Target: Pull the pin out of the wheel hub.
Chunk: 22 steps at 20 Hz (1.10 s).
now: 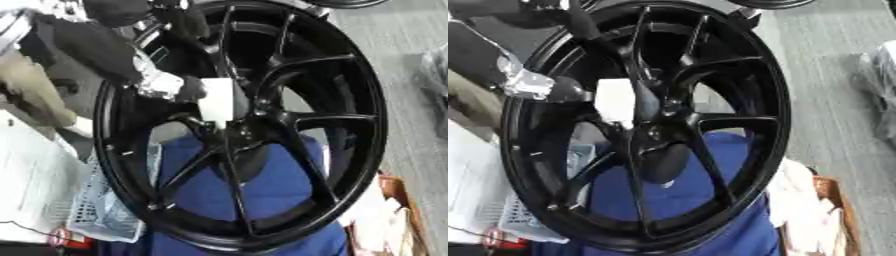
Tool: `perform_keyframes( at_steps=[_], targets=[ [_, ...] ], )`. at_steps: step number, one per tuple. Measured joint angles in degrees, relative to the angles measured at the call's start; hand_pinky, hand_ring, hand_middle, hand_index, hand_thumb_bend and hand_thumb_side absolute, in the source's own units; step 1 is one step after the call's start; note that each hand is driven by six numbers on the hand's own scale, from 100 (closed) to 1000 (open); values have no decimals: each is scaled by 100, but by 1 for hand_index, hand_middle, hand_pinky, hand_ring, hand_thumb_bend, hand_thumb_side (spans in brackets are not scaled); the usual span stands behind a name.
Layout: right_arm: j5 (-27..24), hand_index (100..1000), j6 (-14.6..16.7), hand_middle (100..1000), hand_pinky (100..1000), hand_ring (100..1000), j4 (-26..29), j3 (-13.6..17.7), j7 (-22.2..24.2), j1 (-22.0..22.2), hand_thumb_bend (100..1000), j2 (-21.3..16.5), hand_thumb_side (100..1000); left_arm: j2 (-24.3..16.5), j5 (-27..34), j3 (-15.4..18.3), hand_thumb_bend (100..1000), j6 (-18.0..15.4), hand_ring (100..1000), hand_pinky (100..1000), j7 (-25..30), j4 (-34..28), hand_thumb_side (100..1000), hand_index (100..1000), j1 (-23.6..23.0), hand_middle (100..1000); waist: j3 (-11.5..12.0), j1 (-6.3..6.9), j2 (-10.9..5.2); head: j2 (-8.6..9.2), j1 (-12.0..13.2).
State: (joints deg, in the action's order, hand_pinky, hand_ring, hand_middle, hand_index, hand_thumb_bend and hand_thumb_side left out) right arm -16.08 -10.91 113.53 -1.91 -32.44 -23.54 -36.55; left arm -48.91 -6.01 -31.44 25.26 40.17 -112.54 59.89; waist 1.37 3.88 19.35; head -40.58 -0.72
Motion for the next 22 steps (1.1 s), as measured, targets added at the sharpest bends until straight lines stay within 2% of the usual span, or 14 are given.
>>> perform_keyframes(
  at_steps=[2,3,4,11,15,22],
  targets=[
    [-13,743,4,729,715,694,0,-13,-4,-10,100,2,441,-6,-90,-31,524,35,828,897,3,-72,495,830,-27,752,-11,19,12,38,-9],
    [-22,743,5,729,715,694,0,-21,-5,-10,100,4,438,-7,-153,-49,539,52,826,894,10,-97,441,828,-35,750,-12,23,12,45,-11],
    [-24,743,6,729,715,693,0,-22,-6,-10,100,8,443,-8,-225,-63,527,73,827,894,21,-113,463,828,-36,751,-12,25,14,46,-11],
    [-29,741,7,727,715,692,0,-23,-9,-8,100,55,449,-7,-738,-231,538,196,828,885,129,-118,446,836,-41,751,-24,40,31,46,10],
    [-31,740,9,726,715,691,0,-24,-11,-7,100,56,450,-4,-1006,-292,535,234,811,876,162,-121,456,833,-41,720,-23,58,53,47,14],
    [-48,739,20,725,715,689,0,-25,-22,-8,100,98,454,2,-1086,-367,536,244,810,867,162,-124,433,830,-56,722,-18,56,80,89,14]
  ],
)
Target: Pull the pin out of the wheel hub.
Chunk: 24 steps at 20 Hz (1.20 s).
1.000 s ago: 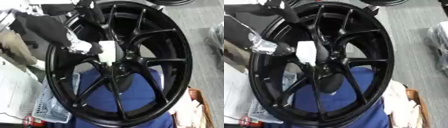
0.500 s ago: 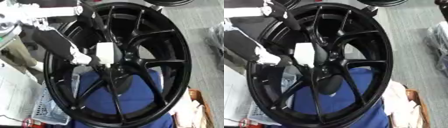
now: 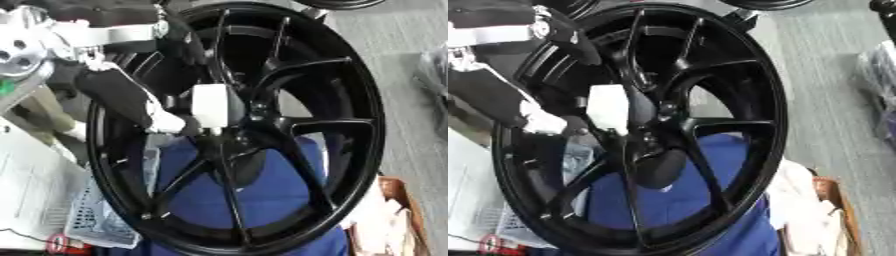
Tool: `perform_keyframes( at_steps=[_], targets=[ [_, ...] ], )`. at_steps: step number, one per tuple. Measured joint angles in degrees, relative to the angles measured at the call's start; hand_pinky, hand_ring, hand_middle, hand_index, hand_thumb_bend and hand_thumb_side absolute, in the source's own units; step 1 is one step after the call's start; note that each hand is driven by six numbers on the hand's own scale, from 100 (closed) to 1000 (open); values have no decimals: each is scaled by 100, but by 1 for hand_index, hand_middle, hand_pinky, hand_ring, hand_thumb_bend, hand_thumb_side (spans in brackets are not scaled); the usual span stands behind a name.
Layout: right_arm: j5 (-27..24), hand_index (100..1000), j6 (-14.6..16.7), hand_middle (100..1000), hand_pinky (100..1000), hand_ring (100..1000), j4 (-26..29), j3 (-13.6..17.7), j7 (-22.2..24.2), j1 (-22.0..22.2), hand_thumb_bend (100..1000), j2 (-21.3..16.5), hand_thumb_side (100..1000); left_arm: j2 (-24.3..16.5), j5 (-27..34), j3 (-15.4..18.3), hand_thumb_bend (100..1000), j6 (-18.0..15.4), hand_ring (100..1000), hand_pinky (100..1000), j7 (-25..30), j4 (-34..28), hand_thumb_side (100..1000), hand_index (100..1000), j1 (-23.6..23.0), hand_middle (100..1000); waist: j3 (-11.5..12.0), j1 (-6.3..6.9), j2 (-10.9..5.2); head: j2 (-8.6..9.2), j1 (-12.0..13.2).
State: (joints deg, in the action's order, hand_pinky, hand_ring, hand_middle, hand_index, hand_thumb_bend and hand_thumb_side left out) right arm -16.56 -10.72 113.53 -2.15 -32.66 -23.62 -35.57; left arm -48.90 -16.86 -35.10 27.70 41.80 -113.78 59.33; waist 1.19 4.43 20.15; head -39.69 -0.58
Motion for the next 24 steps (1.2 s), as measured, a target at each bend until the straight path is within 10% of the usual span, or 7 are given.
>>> perform_keyframes(
  at_steps=[24],
  targets=[
    [-26,735,14,722,716,687,0,-33,-13,-1,100,68,466,227,-678,-283,536,-182,750,808,183,2,387,792,-15,641,16,-32,22,8,47]
  ],
)
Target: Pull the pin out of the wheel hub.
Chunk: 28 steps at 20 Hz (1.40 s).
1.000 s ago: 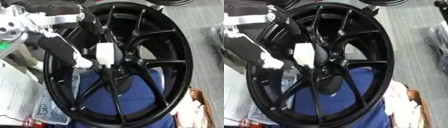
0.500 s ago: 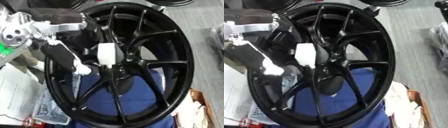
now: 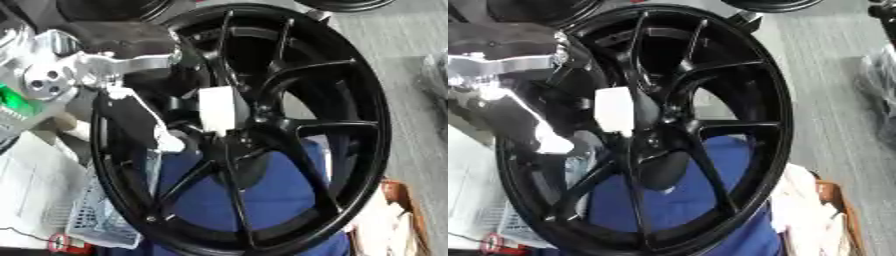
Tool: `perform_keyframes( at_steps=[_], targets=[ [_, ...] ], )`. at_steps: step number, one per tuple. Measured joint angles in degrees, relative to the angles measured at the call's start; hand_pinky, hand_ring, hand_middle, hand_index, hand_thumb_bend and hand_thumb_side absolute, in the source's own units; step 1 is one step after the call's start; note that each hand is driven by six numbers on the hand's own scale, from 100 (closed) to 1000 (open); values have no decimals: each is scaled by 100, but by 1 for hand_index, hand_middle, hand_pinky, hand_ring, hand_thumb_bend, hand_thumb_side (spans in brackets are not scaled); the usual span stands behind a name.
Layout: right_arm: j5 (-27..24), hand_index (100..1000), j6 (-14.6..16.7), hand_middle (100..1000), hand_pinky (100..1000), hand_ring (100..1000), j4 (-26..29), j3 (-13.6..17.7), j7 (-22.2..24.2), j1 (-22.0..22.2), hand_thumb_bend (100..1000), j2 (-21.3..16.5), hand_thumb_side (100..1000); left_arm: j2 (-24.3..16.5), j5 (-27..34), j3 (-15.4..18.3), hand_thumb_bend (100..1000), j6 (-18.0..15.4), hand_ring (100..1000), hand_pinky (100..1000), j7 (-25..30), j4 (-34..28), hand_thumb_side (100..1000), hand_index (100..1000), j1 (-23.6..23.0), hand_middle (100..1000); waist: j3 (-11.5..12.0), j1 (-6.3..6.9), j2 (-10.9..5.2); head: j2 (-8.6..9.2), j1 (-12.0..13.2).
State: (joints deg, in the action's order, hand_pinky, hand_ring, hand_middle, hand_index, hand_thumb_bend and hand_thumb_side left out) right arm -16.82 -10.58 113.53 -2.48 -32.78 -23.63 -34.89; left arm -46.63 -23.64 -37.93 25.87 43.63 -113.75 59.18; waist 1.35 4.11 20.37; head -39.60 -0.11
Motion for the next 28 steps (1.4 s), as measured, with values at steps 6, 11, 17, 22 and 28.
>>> perform_keyframes(
  at_steps=[6,11,17,22,28],
  targets=[
    [0,734,6,721,716,686,0,0,-21,3,100,35,467,129,30,-67,539,46,720,794,-46,2,378,772,92,612,-17,1,10,1,0],
    [0,733,8,720,717,686,0,0,-43,3,100,37,468,164,-151,-106,522,43,696,776,-43,32,352,755,118,590,-20,13,12,1,1],
    [0,733,21,720,717,686,0,0,-54,3,100,43,469,255,-463,-175,474,34,654,748,-33,184,328,722,133,554,-23,10,13,21,5],
    [0,733,36,721,718,686,0,0,-56,3,100,77,469,339,-585,-209,455,48,639,744,-48,295,354,712,137,542,-26,5,21,46,16],
    [0,733,37,721,718,687,0,1,-57,4,100,87,470,433,-591,-242,486,125,643,755,-125,390,430,723,188,549,-45,3,34,47,27]
  ],
)
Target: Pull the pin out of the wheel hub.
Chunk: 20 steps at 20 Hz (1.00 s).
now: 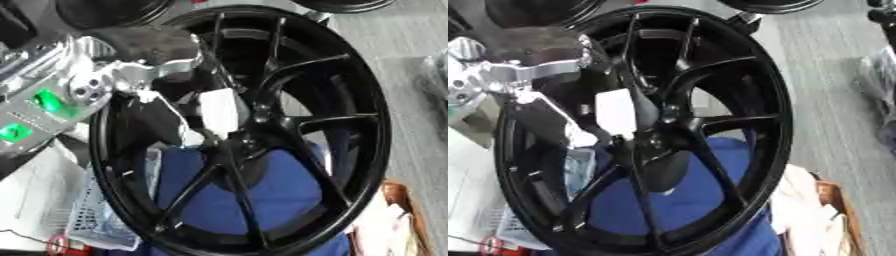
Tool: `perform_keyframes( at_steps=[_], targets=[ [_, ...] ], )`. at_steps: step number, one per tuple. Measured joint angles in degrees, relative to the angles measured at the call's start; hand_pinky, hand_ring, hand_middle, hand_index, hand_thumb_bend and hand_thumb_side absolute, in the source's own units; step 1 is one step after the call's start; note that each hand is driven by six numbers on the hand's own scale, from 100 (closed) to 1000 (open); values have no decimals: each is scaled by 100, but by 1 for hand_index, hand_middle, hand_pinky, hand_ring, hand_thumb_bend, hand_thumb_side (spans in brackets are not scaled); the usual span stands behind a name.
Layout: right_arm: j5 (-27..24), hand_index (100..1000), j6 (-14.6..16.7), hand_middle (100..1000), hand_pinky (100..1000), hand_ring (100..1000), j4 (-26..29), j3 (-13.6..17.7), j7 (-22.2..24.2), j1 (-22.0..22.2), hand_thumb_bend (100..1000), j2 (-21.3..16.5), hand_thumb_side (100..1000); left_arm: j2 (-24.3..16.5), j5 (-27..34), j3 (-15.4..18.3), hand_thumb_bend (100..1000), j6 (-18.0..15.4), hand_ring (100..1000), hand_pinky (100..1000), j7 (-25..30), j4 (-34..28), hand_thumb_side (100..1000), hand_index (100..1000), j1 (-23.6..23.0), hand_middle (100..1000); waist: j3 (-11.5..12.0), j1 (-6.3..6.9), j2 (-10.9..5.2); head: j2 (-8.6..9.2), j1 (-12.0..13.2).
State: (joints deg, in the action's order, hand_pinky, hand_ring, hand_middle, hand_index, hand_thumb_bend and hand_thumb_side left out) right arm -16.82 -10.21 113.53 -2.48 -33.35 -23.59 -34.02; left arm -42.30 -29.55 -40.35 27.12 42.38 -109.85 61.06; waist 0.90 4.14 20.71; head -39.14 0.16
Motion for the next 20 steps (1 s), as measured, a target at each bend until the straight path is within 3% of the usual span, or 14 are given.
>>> perform_keyframes(
  at_steps=[10,20],
  targets=[
    [-3,734,1,722,719,687,0,0,-1,15,100,51,473,253,-62,-78,433,120,606,742,-120,141,436,671,103,508,-14,4,4,18,1],
    [-4,734,4,723,720,687,0,0,-7,21,100,53,472,300,-132,-144,371,88,573,736,-88,210,379,624,104,467,-8,3,13,46,23]
  ],
)
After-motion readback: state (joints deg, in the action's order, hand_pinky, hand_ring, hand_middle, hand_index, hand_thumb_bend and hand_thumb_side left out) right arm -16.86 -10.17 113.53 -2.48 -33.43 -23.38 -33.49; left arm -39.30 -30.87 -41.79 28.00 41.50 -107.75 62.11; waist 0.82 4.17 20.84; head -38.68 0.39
